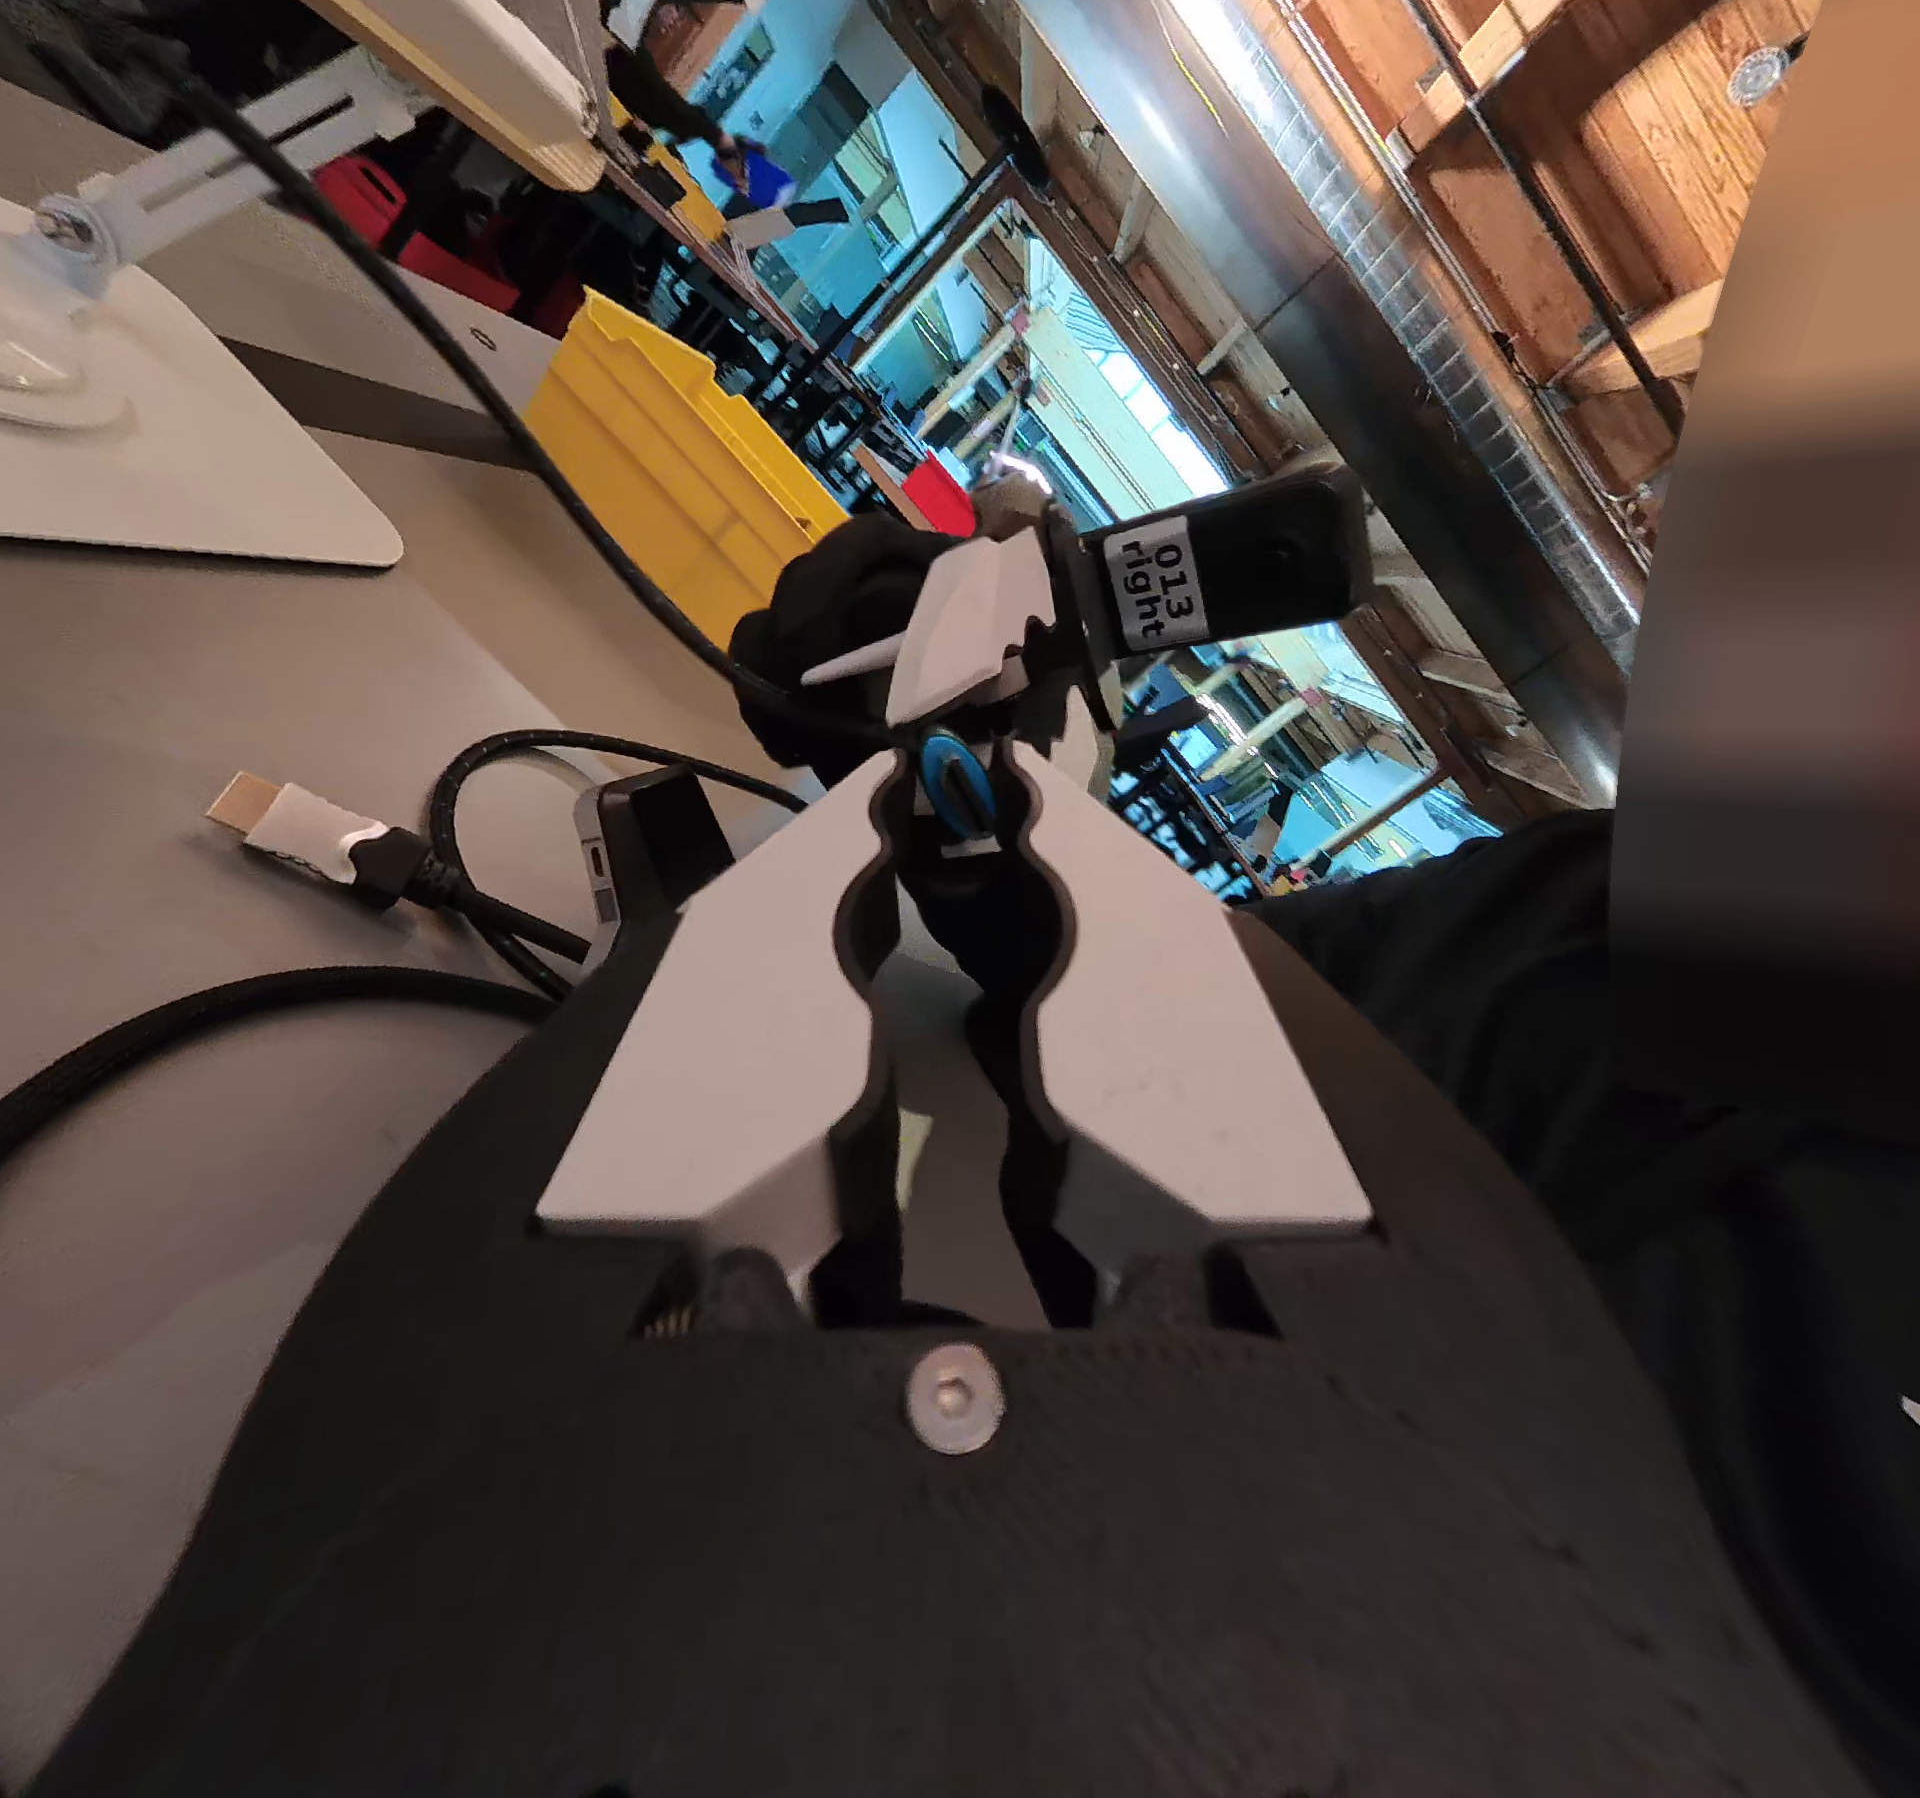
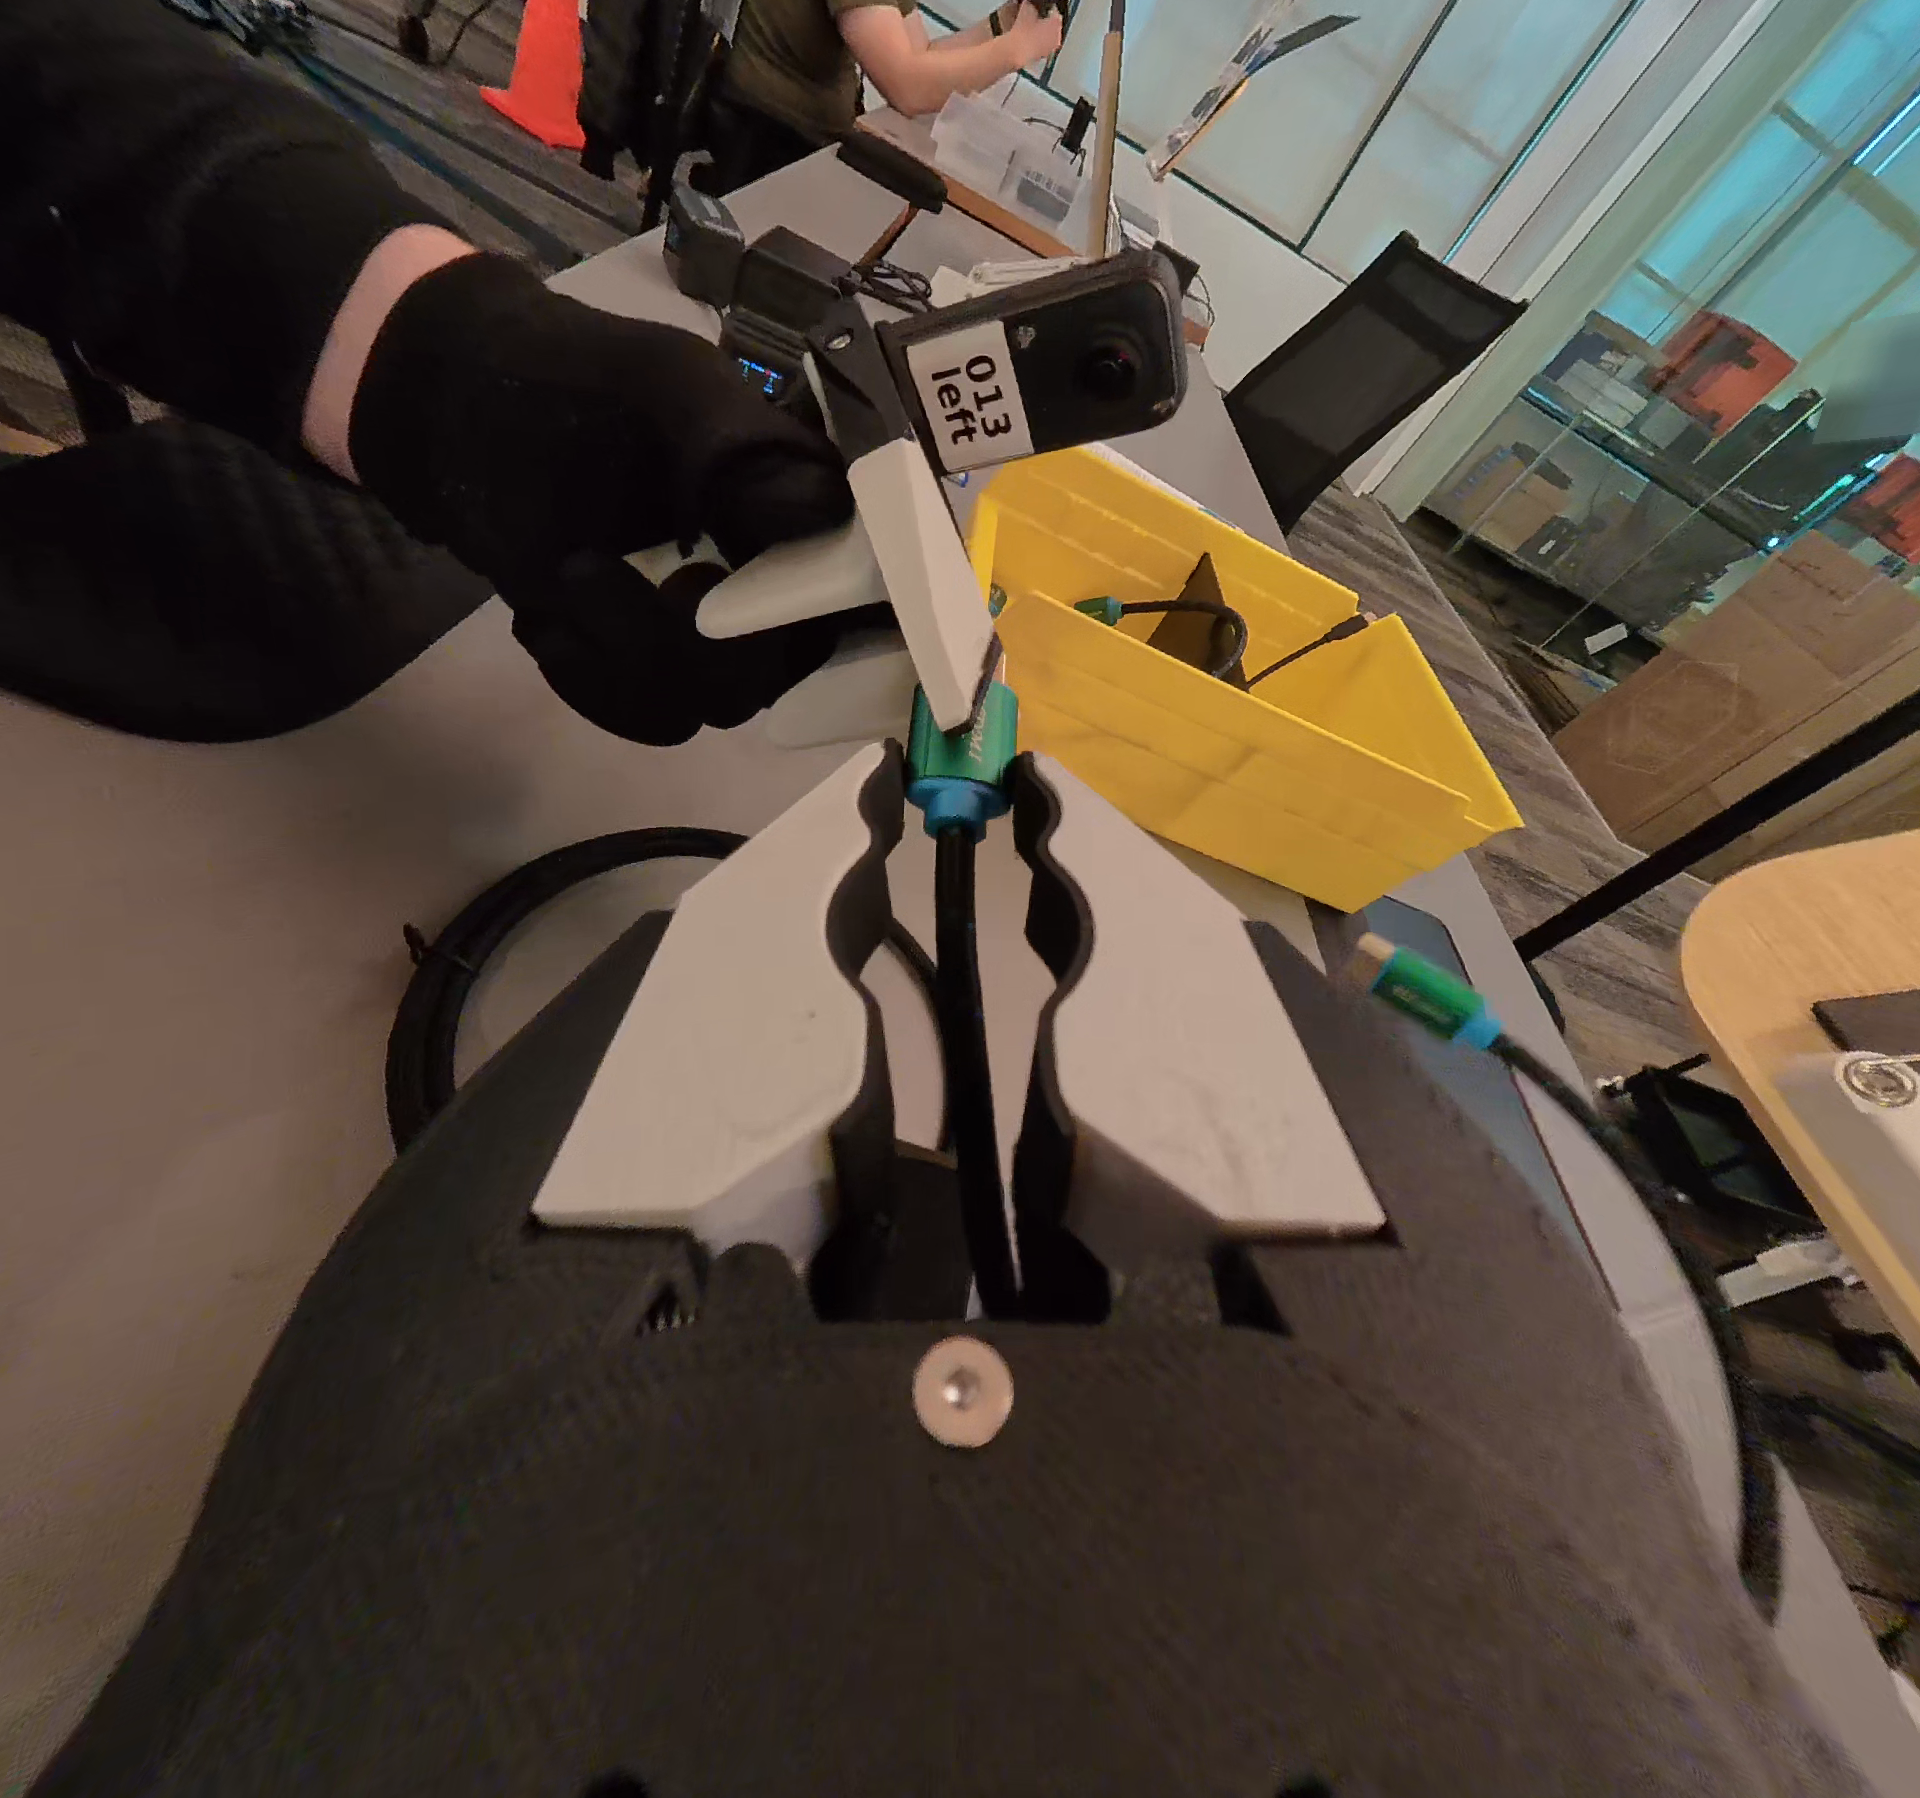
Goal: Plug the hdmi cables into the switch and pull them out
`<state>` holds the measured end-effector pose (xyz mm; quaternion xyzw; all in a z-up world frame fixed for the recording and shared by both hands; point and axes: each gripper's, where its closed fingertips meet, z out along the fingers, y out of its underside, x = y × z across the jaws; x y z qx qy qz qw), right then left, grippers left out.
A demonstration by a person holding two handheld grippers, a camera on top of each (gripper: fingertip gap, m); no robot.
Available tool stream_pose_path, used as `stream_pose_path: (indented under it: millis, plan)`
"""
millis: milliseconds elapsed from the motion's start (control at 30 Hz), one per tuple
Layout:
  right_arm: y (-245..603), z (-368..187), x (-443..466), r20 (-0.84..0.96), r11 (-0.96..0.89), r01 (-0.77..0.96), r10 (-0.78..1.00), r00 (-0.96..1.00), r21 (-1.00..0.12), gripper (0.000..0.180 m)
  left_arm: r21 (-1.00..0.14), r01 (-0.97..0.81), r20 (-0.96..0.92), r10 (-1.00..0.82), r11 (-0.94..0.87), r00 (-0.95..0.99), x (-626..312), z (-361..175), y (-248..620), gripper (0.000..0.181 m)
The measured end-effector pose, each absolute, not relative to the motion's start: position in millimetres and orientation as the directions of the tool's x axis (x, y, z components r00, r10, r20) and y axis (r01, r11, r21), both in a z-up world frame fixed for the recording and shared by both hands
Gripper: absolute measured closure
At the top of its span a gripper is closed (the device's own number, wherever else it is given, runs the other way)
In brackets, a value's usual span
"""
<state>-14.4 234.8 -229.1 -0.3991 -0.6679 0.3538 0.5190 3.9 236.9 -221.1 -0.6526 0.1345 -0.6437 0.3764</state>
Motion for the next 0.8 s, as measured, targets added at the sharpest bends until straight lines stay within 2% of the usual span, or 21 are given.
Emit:
stream_pose_path:
  millis: [33,100,367,467,600,700,800]
  plan:
    - [238,-228,-14,0.409,0.426,0.171,0.903,-0.129,-0.888,0.16,-0.664,0.328,0.738,-0.659,-0.673,0.142,3,-220,238,0.168]
    - [244,-225,-12,0.428,0.439,0.177,0.898,-0.1,-0.881,0.141,-0.648,0.362,0.747,-0.652,-0.67,0.128,-1,-217,240,0.168]
    - [254,-212,4,0.369,0.381,0.182,0.924,-0.098,-0.906,0.138,-0.672,0.37,0.714,-0.694,-0.641,0.093,-6,-205,236,0.168]
    - [245,-201,10,0.317,0.335,0.118,0.937,-0.15,-0.935,0.135,-0.676,0.385,0.704,-0.705,-0.628,0.086,-7,-199,236,0.169]
    - [240,-191,13,0.297,0.312,0.073,0.941,-0.164,-0.947,0.118,-0.673,0.398,0.698,-0.714,-0.624,0.062,-9,-194,235,0.169]
    - [235,-201,3,0.313,0.333,0.1,0.934,-0.173,-0.938,0.116,-0.671,0.392,0.693,-0.72,-0.63,0.03,-2,-192,232,0.169]
    - [231,-201,-3,0.326,0.342,0.08,0.931,-0.162,-0.936,0.126,-0.664,0.394,0.696,-0.718,-0.635,0.017,2,-193,232,0.169]
